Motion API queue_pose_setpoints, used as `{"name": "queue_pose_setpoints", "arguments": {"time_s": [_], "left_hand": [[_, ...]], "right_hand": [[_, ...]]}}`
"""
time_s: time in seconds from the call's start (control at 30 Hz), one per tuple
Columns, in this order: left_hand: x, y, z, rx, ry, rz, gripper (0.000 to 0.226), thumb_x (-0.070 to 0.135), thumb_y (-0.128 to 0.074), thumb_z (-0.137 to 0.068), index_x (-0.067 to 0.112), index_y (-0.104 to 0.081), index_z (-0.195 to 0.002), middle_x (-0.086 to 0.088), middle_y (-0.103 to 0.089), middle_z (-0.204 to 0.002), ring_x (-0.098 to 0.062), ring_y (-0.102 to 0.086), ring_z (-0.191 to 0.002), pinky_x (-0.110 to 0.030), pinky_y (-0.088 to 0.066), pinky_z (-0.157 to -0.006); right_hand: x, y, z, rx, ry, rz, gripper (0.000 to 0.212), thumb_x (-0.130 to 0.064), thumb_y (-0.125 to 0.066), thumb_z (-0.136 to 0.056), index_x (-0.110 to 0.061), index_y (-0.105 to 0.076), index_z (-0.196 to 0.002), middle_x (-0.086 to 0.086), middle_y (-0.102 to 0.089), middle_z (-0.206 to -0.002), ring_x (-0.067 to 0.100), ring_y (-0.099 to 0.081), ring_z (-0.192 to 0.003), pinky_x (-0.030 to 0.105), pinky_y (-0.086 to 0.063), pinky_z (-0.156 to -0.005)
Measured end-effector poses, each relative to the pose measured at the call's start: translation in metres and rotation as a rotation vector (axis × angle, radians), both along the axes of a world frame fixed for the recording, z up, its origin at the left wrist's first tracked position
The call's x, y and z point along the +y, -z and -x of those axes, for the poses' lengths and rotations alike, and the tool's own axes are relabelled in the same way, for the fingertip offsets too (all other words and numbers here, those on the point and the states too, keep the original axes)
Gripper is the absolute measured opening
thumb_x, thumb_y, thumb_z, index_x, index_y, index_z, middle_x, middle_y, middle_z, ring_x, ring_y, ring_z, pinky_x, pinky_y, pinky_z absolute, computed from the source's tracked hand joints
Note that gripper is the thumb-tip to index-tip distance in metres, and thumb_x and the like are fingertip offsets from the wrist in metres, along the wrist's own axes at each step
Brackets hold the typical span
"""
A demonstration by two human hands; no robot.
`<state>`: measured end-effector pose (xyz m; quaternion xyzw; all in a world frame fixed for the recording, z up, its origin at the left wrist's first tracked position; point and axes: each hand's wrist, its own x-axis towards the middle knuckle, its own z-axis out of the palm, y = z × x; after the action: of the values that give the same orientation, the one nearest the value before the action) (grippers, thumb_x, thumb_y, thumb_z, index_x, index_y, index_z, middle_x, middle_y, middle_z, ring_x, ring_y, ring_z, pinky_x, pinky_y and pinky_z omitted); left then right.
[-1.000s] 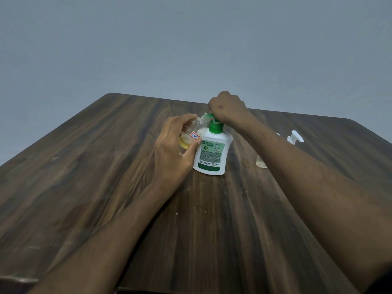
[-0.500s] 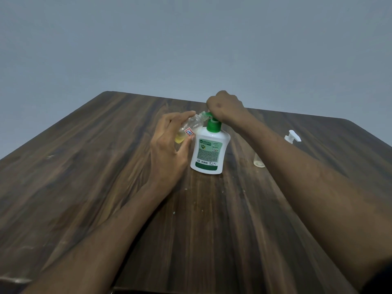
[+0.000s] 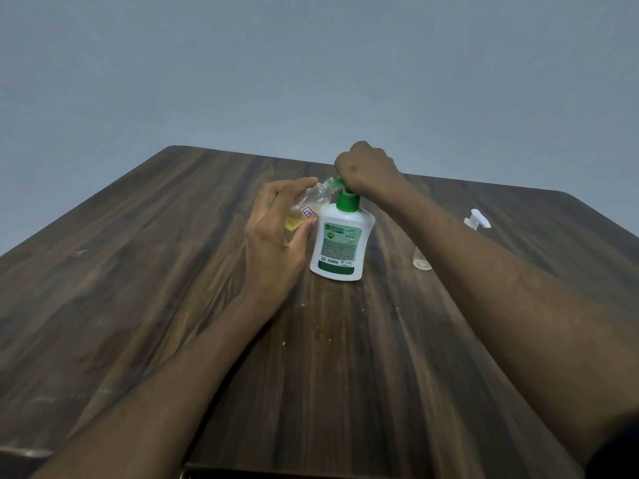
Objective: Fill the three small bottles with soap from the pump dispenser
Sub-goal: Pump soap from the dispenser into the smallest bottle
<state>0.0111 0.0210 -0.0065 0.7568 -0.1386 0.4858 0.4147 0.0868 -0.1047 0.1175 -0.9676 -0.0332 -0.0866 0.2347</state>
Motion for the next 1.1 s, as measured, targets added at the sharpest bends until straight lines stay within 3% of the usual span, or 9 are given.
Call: {"name": "queue_pose_setpoints", "arguments": {"time_s": [0.13, 0.23, 0.37, 0.5, 0.57, 0.67, 0.83, 0.97, 1.1], "left_hand": [[-0.0010, -0.0009, 0.0004, -0.001, 0.014, 0.012, 0.047, -0.006, -0.080, -0.087, 0.006, -0.070, -0.132, -0.008, -0.068, -0.124, -0.015, -0.065, -0.113, -0.014, -0.047, -0.096], [0.0002, -0.0004, -0.0005, -0.001, 0.004, 0.001, 0.046, -0.006, -0.080, -0.086, 0.006, -0.071, -0.130, -0.009, -0.068, -0.122, -0.013, -0.064, -0.110, -0.012, -0.046, -0.095], [-0.0008, 0.0011, -0.0004, 0.001, 0.019, 0.007, 0.048, -0.003, -0.081, -0.086, 0.007, -0.070, -0.131, -0.006, -0.067, -0.123, -0.014, -0.065, -0.111, -0.016, -0.048, -0.095], [0.0006, 0.0011, -0.0022, -0.001, 0.000, 0.004, 0.046, -0.003, -0.082, -0.086, 0.006, -0.071, -0.129, -0.007, -0.068, -0.122, -0.011, -0.063, -0.110, -0.015, -0.047, -0.093], [0.0000, 0.0008, -0.0015, -0.001, 0.011, 0.010, 0.046, -0.002, -0.082, -0.087, 0.006, -0.070, -0.130, -0.006, -0.067, -0.122, -0.012, -0.064, -0.110, -0.017, -0.049, -0.093], [0.0008, 0.0008, -0.0024, 0.001, 0.017, 0.015, 0.047, -0.002, -0.081, -0.086, 0.007, -0.070, -0.131, -0.006, -0.067, -0.123, -0.012, -0.064, -0.110, -0.016, -0.048, -0.093], [0.0001, -0.0003, -0.0011, 0.000, 0.011, 0.011, 0.046, -0.003, -0.082, -0.087, 0.006, -0.071, -0.130, -0.008, -0.068, -0.122, -0.012, -0.064, -0.110, -0.013, -0.047, -0.093], [0.0010, -0.0001, -0.0016, -0.007, -0.003, -0.004, 0.046, -0.005, -0.082, -0.086, 0.006, -0.071, -0.130, -0.009, -0.069, -0.121, -0.008, -0.062, -0.110, -0.008, -0.044, -0.093], [0.0001, -0.0006, -0.0001, -0.008, 0.008, 0.006, 0.047, -0.004, -0.082, -0.087, 0.005, -0.071, -0.131, -0.008, -0.068, -0.123, -0.011, -0.063, -0.112, -0.010, -0.045, -0.095]], "right_hand": [[-0.0003, -0.0039, -0.0004, -0.047, 0.002, 0.030, 0.009, -0.021, -0.041, -0.089, -0.014, -0.046, -0.093, 0.002, -0.047, -0.085, 0.031, -0.047, -0.090, 0.044, -0.039, -0.096], [-0.0012, 0.0008, -0.0008, -0.002, -0.010, -0.004, 0.009, -0.020, -0.041, -0.092, -0.013, -0.046, -0.089, 0.007, -0.052, -0.096, 0.030, -0.048, -0.090, 0.038, -0.041, -0.086], [-0.0012, -0.0037, -0.0008, -0.046, 0.005, 0.021, 0.008, -0.020, -0.041, -0.090, -0.014, -0.046, -0.089, 0.001, -0.047, -0.082, 0.030, -0.049, -0.089, 0.043, -0.041, -0.094], [0.0000, -0.0003, -0.0006, -0.010, -0.005, 0.026, 0.010, -0.020, -0.041, -0.091, -0.013, -0.046, -0.089, 0.005, -0.051, -0.091, 0.029, -0.048, -0.089, 0.037, -0.040, -0.083], [0.0009, -0.0045, 0.0009, -0.044, 0.003, 0.066, 0.011, -0.020, -0.041, -0.088, -0.016, -0.041, -0.078, 0.001, -0.048, -0.083, 0.030, -0.048, -0.088, 0.042, -0.040, -0.092], [0.0011, -0.0040, 0.0013, -0.046, 0.012, 0.045, 0.009, -0.020, -0.041, -0.089, -0.014, -0.043, -0.083, 0.003, -0.050, -0.088, 0.030, -0.048, -0.090, 0.046, -0.040, -0.100], [0.0003, -0.0049, 0.0023, -0.052, 0.017, 0.057, 0.015, -0.020, -0.041, -0.089, -0.018, -0.038, -0.075, 0.000, -0.045, -0.080, 0.030, -0.048, -0.088, 0.044, -0.038, -0.097], [0.0007, -0.0015, 0.0020, -0.017, 0.015, 0.032, 0.015, -0.020, -0.041, -0.089, -0.018, -0.038, -0.074, 0.004, -0.054, -0.090, 0.030, -0.049, -0.088, 0.044, -0.040, -0.097], [-0.0011, -0.0050, 0.0031, -0.060, 0.016, 0.050, 0.010, -0.021, -0.041, -0.090, -0.013, -0.046, -0.086, -0.001, -0.044, -0.080, 0.030, -0.048, -0.089, 0.044, -0.038, -0.096]]}}
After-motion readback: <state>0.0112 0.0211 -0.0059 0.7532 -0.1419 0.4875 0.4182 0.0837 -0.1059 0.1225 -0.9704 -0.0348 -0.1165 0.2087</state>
